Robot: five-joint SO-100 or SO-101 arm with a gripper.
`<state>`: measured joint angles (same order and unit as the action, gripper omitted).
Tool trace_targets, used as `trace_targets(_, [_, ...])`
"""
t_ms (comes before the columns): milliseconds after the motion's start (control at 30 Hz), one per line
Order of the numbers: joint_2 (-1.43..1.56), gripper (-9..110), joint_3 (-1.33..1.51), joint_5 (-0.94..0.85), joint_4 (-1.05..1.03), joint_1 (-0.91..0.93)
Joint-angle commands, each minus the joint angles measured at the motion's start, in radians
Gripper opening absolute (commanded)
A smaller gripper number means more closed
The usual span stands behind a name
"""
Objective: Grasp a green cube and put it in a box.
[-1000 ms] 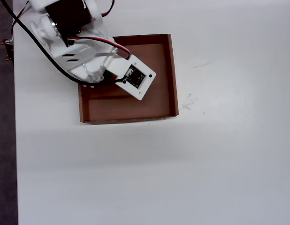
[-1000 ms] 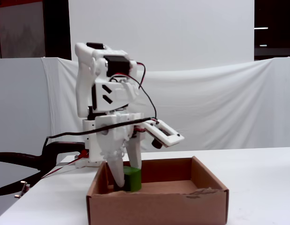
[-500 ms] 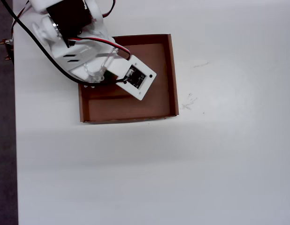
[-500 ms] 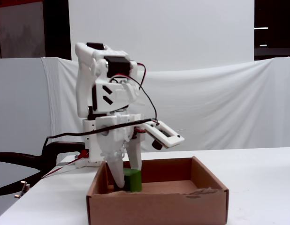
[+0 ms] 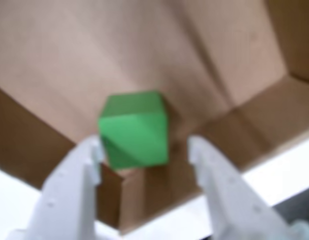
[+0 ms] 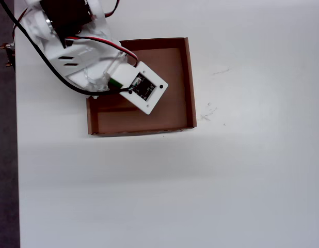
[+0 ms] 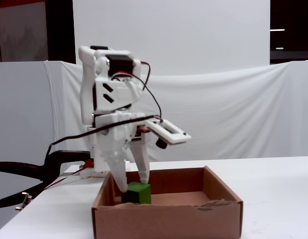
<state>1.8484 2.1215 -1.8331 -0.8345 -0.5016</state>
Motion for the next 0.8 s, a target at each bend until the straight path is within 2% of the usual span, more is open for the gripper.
trace_targets(0, [0.135, 24, 0.006, 0.018, -0.032, 0.048])
trace_targets(233, [0.44, 24, 0.192, 0.083, -0.092, 0.288])
trace_targets(433, [0.753, 24, 0.459, 0.1, -0.236, 0.505])
trace_targets(600, [0.976, 24, 0.627, 0.183, -0.276, 0.56])
trace_targets(767, [1.081, 24, 0.661, 0.253, -0.344, 0.583])
